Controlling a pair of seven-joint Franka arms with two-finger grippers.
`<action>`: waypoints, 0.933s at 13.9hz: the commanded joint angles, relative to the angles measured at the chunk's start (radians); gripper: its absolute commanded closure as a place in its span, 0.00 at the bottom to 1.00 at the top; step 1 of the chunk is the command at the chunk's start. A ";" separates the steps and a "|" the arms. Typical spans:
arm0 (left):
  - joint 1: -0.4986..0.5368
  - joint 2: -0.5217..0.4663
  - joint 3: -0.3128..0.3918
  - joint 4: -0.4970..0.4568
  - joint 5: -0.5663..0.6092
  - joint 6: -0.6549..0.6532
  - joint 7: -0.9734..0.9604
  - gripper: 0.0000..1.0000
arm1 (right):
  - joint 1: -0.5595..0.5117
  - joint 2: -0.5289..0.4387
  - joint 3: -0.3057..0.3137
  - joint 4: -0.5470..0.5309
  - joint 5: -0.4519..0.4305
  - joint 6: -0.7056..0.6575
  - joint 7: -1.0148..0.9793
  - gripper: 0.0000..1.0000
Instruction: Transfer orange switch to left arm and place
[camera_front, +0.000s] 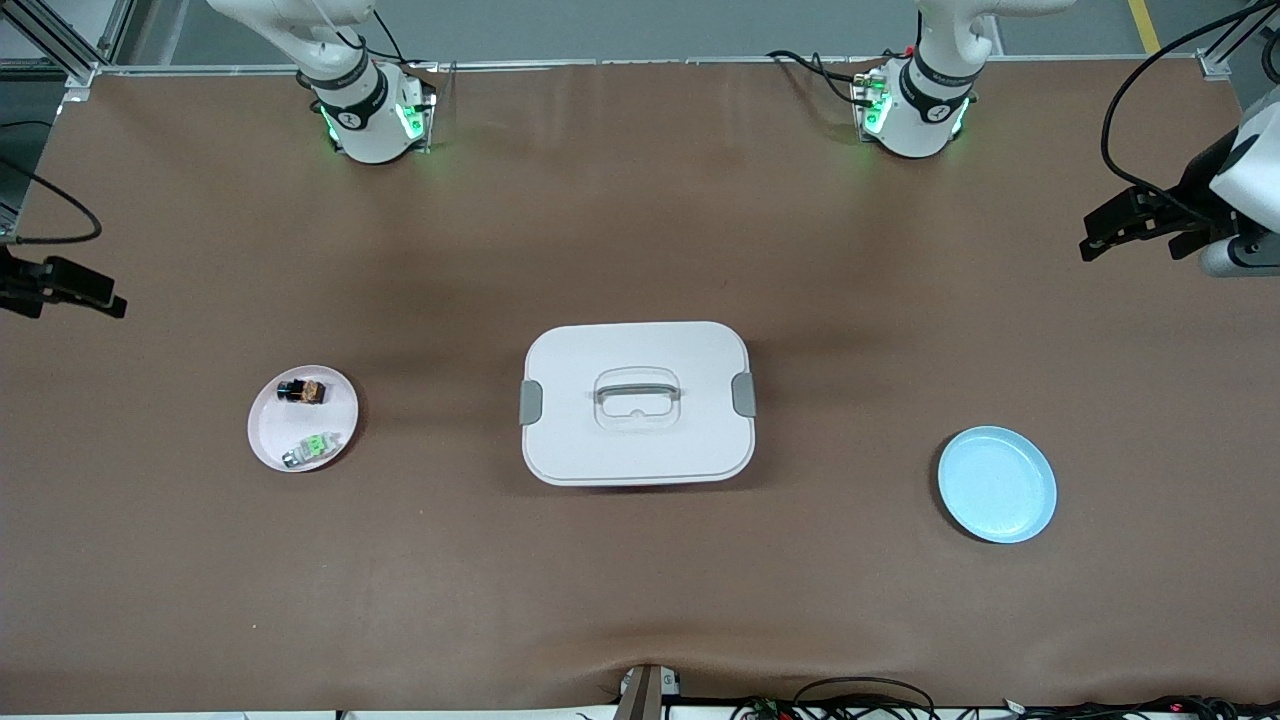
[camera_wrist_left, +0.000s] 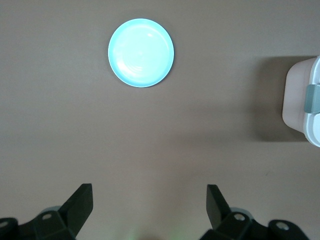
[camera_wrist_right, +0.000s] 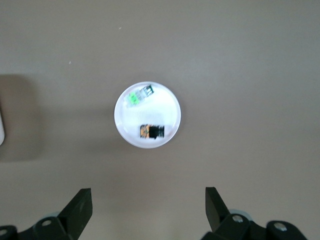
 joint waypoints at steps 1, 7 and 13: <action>0.001 0.009 -0.001 0.022 0.007 -0.016 0.008 0.00 | -0.016 0.029 0.008 0.013 -0.002 0.012 -0.002 0.00; 0.004 0.009 -0.001 0.021 0.007 -0.016 0.010 0.00 | -0.010 0.031 0.008 -0.001 0.008 0.022 0.013 0.00; 0.004 0.009 -0.001 0.021 0.005 -0.016 0.010 0.00 | -0.008 0.028 0.009 -0.120 0.040 0.145 0.015 0.00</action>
